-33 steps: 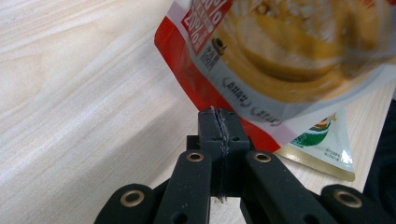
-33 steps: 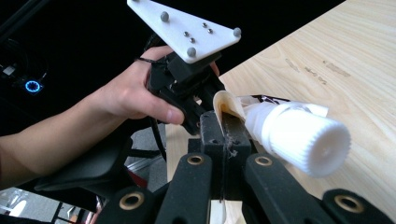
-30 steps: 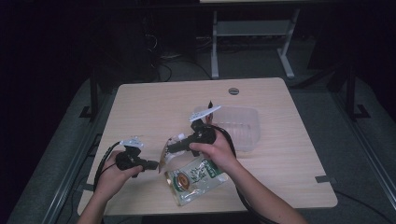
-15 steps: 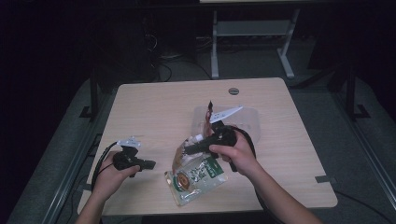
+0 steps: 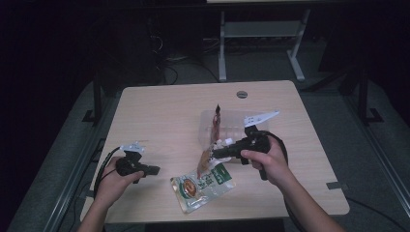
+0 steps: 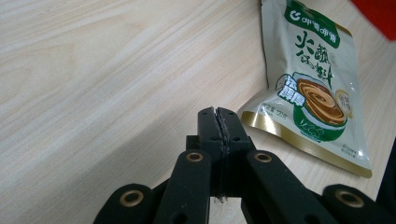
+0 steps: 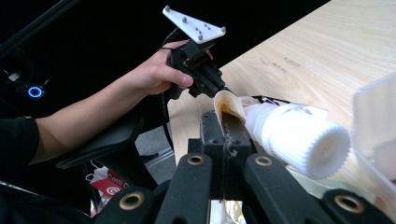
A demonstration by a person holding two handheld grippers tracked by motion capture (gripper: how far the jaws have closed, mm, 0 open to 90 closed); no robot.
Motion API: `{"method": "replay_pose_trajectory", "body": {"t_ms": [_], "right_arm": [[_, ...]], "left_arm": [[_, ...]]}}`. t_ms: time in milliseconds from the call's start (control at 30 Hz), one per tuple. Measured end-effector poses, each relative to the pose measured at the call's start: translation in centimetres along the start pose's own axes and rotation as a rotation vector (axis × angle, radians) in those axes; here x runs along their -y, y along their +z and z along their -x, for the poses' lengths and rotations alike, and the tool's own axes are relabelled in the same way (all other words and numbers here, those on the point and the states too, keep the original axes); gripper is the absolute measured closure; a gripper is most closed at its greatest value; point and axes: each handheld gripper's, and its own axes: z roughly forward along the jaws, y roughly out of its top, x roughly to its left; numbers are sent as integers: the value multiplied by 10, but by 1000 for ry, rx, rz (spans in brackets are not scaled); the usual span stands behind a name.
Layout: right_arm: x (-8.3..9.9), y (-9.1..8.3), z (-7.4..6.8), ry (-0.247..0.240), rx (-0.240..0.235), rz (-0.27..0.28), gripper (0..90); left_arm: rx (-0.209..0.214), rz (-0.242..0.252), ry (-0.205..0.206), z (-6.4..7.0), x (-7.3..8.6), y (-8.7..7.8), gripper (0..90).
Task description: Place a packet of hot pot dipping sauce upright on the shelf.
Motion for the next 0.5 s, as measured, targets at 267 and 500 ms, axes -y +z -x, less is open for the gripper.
{"method": "replay_pose_trajectory", "body": {"t_ms": [267, 500], "right_arm": [[-3, -33, 2, -2, 58, 39, 900], [-10, -54, 10, 3, 114, 54, 900]], "left_arm": [[-16, -25, 15, 0, 2, 4, 819], [-28, -14, 10, -4, 3, 6, 713]]}}
